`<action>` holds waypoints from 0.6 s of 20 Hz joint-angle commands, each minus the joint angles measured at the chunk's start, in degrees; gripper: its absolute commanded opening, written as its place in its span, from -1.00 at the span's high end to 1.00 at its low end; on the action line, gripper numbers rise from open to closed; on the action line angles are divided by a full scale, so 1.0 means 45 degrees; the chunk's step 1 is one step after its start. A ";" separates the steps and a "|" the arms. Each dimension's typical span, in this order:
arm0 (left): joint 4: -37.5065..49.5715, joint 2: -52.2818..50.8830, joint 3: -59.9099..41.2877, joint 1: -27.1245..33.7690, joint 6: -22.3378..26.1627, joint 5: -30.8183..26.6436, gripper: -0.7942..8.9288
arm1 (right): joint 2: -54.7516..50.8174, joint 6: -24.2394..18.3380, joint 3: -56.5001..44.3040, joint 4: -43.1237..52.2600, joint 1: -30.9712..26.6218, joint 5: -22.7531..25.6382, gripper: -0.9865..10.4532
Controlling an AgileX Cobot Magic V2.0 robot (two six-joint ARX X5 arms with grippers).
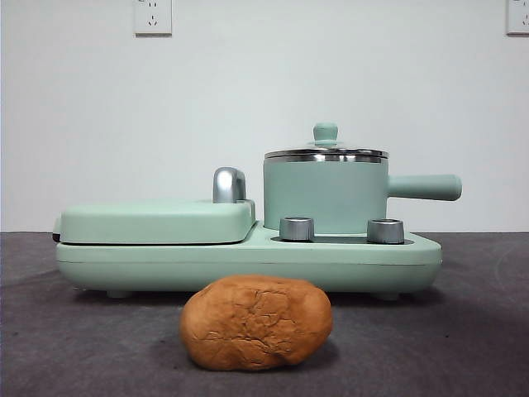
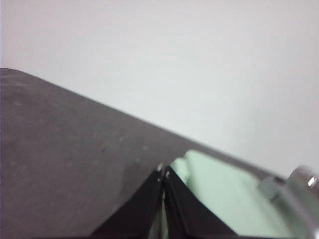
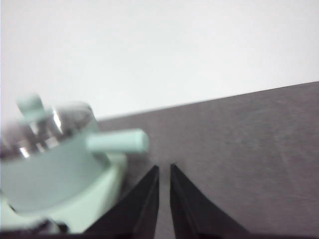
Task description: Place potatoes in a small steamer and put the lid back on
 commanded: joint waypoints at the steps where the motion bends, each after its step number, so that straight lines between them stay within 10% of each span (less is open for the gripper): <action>1: 0.0860 -0.0015 -0.0204 -0.0005 -0.1059 0.0029 0.82 | -0.0010 0.2841 0.0107 0.0330 -0.0015 -0.0015 0.80; 12: -0.1588 0.0840 0.2691 -0.0005 -0.0495 0.0962 0.82 | 0.0976 0.2210 0.3526 -0.1345 -0.0015 -0.0175 0.81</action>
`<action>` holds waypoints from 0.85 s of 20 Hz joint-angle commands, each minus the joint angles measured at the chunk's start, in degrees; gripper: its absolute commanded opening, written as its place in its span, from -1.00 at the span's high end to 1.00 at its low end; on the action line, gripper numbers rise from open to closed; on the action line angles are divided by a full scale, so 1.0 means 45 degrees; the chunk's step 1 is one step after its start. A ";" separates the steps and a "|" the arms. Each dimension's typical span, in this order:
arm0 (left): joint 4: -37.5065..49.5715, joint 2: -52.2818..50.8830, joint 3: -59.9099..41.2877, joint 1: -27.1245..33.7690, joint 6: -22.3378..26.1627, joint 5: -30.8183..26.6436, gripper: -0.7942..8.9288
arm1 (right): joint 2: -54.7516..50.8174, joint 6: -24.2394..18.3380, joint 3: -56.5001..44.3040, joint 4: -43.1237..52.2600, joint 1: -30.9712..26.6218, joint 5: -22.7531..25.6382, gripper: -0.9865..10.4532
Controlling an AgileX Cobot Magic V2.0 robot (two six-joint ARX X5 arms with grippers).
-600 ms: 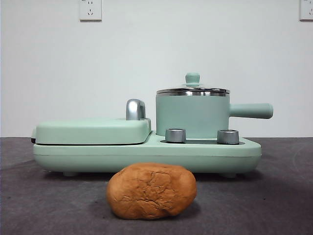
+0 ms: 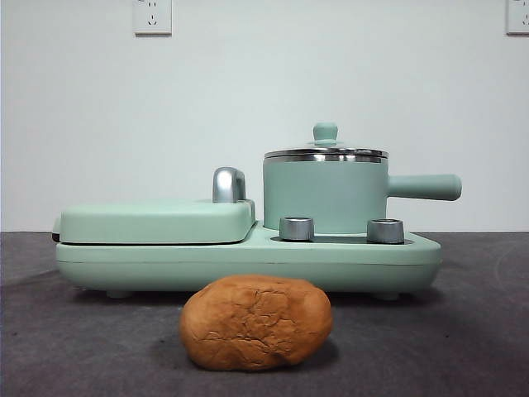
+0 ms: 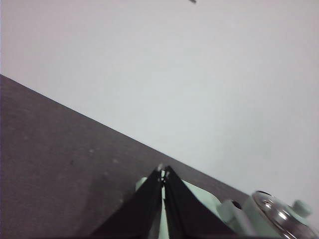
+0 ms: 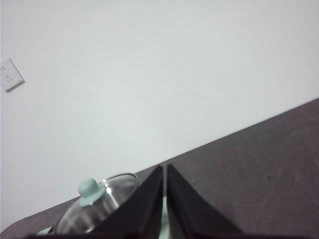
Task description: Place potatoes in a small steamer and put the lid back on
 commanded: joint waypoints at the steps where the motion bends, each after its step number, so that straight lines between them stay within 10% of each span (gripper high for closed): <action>1: -0.0835 0.0554 0.1195 -0.0005 0.1112 0.0432 0.82 | 0.0699 -0.0782 0.1044 -0.0665 -0.0015 -0.0291 0.81; 17: -0.4012 0.5727 0.6674 -0.0136 0.6207 0.5226 0.82 | 0.5848 -0.6271 0.5693 -0.2934 -0.0005 -0.4886 0.81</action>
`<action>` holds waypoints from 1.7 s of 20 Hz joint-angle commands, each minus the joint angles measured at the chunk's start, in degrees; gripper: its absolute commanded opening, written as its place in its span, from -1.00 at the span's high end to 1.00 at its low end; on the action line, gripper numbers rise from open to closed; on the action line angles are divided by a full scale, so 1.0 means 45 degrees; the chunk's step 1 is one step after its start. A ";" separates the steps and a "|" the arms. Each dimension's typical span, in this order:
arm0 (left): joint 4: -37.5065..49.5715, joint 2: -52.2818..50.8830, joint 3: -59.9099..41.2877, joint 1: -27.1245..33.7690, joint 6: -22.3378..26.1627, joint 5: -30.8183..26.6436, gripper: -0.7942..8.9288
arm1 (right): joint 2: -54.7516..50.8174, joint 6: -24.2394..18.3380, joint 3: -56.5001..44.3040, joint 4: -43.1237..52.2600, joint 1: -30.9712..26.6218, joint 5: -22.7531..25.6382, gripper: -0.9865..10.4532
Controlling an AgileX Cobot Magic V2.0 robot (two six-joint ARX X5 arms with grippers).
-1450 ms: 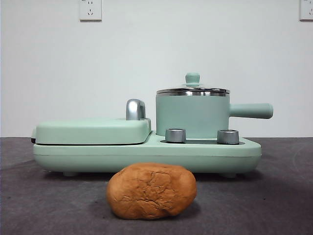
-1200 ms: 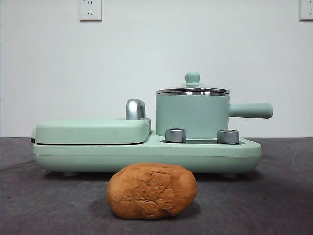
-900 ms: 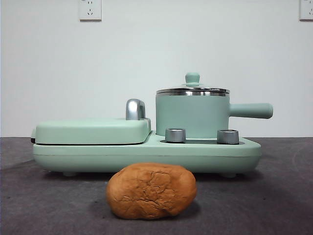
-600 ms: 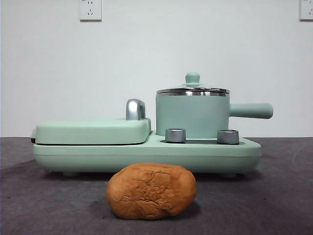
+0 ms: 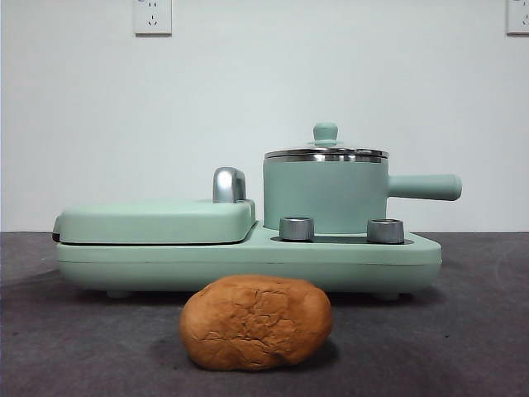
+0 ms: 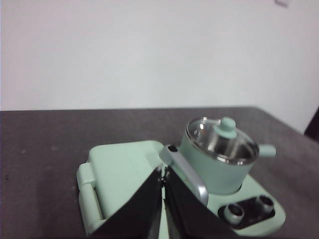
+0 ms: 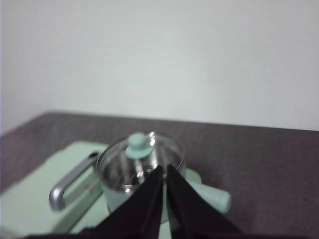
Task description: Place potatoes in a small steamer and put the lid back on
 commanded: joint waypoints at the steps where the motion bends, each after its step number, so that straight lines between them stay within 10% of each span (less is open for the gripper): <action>1: -0.0204 0.0777 0.0612 -0.0112 0.1409 0.0228 0.82 | 0.0685 -0.1598 0.0597 -0.0253 0.0015 -0.0520 0.81; 17: -0.2322 0.3925 0.2608 -0.2171 0.9340 0.0253 0.82 | 0.2069 -0.7519 0.1462 -0.2200 0.1515 -0.0092 0.81; 34: -0.1666 0.4099 0.2608 -0.2934 0.8369 0.0253 0.43 | 0.2069 -0.6829 0.1462 -0.2448 0.1681 -0.0005 0.39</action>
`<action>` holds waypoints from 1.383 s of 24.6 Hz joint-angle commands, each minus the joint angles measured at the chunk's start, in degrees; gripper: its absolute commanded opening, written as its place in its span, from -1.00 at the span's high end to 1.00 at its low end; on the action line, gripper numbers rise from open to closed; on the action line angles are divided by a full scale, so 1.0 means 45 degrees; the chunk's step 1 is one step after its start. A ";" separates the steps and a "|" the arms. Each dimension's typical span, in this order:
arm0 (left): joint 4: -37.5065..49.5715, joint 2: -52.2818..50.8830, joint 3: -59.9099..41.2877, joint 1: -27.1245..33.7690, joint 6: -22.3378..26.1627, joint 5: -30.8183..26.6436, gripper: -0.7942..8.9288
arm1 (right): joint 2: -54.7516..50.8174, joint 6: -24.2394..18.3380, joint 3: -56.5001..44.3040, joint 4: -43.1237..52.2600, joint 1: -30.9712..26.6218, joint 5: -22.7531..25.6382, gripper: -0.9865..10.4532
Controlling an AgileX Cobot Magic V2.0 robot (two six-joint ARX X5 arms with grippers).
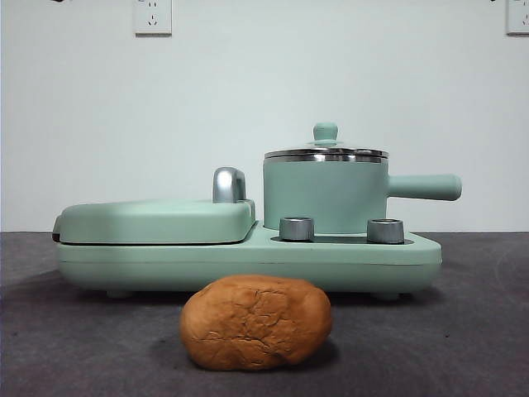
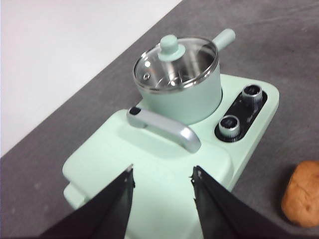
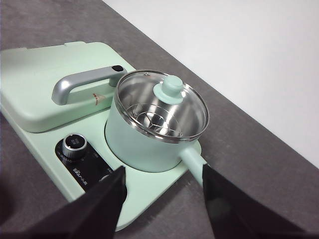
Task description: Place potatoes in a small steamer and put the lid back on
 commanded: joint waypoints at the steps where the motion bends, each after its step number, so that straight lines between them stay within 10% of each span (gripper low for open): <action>1: 0.0787 0.0311 0.0301 -0.0253 -0.0865 0.0039 0.43 | 0.0063 0.0602 0.0223 0.0092 0.0058 0.0044 0.39; 14: 0.5722 0.3706 0.0306 -0.1928 -0.4182 -0.1496 0.30 | 0.0063 0.1520 0.0223 0.0087 0.0058 0.0049 0.39; 34: 0.7995 1.1016 0.4371 -0.4221 -0.5003 -0.2127 0.32 | 0.0068 0.2118 0.0223 0.0083 0.0058 0.0049 0.39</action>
